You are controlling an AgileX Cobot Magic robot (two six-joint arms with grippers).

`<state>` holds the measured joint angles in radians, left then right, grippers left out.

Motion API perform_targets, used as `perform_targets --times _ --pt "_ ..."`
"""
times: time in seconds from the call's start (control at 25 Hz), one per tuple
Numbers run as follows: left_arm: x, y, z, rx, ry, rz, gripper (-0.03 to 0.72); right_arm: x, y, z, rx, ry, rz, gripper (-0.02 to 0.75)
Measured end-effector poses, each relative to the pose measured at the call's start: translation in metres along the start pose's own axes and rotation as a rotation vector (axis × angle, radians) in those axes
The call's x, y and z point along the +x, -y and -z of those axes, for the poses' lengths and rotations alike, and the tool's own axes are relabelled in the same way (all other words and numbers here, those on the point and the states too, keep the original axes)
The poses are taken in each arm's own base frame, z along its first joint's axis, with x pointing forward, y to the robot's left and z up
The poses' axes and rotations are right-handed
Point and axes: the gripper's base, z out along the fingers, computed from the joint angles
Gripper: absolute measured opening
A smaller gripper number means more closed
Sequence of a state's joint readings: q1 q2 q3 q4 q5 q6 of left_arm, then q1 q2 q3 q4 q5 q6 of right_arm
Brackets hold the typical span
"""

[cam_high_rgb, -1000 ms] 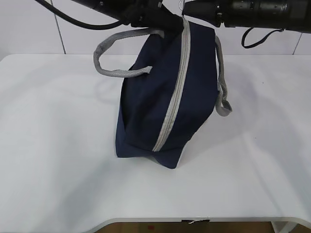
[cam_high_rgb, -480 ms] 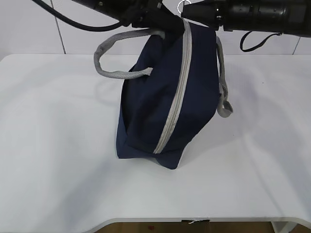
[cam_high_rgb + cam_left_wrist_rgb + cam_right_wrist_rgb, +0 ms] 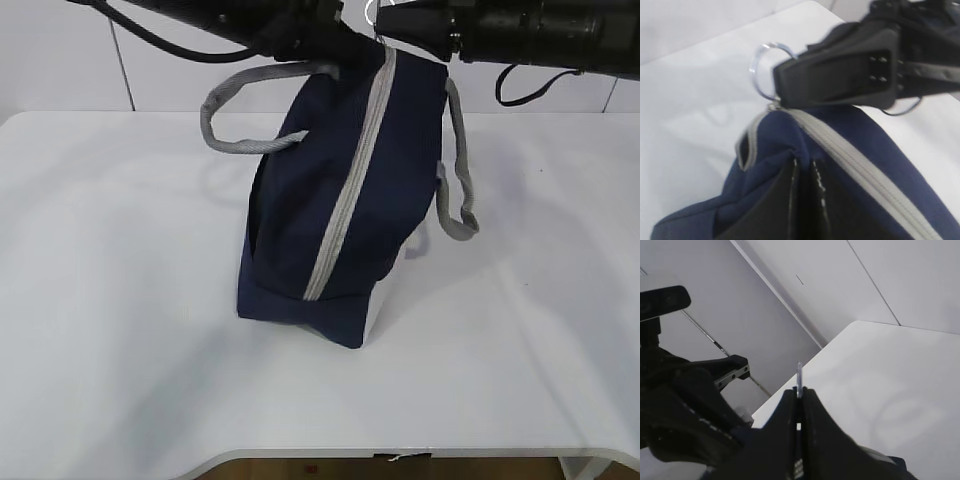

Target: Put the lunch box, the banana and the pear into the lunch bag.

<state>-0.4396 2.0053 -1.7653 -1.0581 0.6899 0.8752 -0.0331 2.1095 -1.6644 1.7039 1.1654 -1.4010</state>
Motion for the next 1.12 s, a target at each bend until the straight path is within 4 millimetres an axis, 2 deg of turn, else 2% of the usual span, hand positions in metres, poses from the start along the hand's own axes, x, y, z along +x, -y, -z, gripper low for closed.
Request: perform_targets --times 0.64,1.12 --pt "0.001 -0.005 -0.003 -0.025 0.009 0.004 0.010 -0.004 0.018 0.001 0.182 0.053 0.042 0.006" --pt "0.004 -0.007 -0.005 -0.019 -0.010 -0.014 0.010 0.017 0.042 -0.005 0.163 0.063 -0.152 0.006"
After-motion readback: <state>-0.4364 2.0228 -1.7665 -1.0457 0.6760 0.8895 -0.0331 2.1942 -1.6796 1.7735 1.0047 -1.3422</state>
